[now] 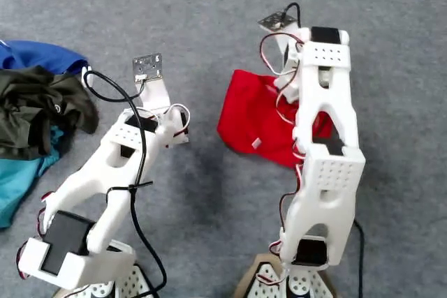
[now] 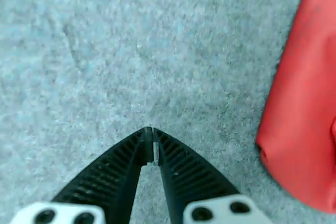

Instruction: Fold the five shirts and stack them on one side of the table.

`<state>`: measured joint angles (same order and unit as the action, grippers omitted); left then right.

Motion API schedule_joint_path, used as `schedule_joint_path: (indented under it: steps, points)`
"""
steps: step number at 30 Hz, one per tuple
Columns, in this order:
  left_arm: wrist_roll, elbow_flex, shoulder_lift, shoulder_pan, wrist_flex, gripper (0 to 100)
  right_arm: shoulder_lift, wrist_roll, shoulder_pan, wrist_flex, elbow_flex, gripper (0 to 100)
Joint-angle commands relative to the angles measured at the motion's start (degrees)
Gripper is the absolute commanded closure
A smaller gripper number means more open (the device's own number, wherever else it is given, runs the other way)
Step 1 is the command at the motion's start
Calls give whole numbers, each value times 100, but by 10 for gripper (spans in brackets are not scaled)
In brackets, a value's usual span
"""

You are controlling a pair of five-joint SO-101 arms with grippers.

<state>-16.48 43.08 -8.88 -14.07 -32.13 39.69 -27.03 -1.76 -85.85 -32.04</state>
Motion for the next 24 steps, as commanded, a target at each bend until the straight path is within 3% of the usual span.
schedule_joint_path:
  steps: [1,16,19,22,24]
  points:
    - [-18,0,-251,9,105,980,110,44,-242,659,-92,993]
    - [-9,26,-251,0,264,980,57,26,-532,2690,-127,993]
    - [-9,35,-251,0,264,980,-101,-44,-532,2198,-409,993]
    - [62,35,-251,0,264,980,-268,-765,-374,1160,-769,993]
    - [176,35,-251,0,264,980,-330,-844,-295,589,-980,993]
